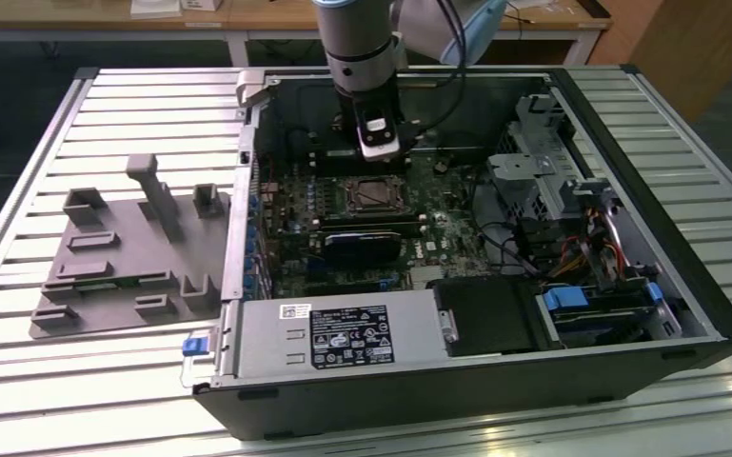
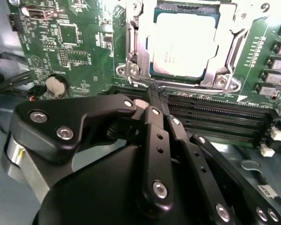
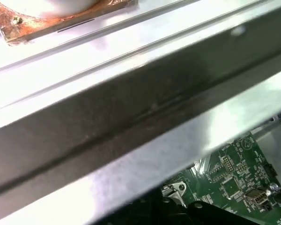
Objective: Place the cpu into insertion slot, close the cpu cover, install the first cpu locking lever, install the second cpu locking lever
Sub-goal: 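Install the first cpu locking lever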
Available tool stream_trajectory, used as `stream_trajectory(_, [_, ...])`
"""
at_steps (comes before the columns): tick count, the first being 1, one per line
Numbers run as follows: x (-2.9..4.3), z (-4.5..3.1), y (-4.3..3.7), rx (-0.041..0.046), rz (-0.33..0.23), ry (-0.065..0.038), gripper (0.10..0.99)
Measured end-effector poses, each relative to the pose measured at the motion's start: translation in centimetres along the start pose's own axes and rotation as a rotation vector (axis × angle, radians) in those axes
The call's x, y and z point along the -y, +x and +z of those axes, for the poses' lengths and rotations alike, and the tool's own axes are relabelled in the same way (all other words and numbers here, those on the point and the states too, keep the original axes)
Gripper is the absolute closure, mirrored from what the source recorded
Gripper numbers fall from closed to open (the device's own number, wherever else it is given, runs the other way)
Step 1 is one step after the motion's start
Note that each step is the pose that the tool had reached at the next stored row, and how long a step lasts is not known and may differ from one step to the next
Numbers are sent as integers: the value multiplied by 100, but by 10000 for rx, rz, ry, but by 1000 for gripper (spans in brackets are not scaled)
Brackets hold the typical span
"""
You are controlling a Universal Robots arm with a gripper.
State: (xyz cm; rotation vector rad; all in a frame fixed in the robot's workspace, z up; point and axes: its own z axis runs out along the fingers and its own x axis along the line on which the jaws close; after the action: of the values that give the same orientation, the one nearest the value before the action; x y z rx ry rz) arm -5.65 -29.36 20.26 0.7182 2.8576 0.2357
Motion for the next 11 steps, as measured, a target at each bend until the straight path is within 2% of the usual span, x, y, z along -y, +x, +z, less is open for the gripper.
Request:
stream_trajectory(5, [2,-13,-4,-4,1,-8,984])
stream_trajectory(11, [54,15,-25,-34,19,-87,984])
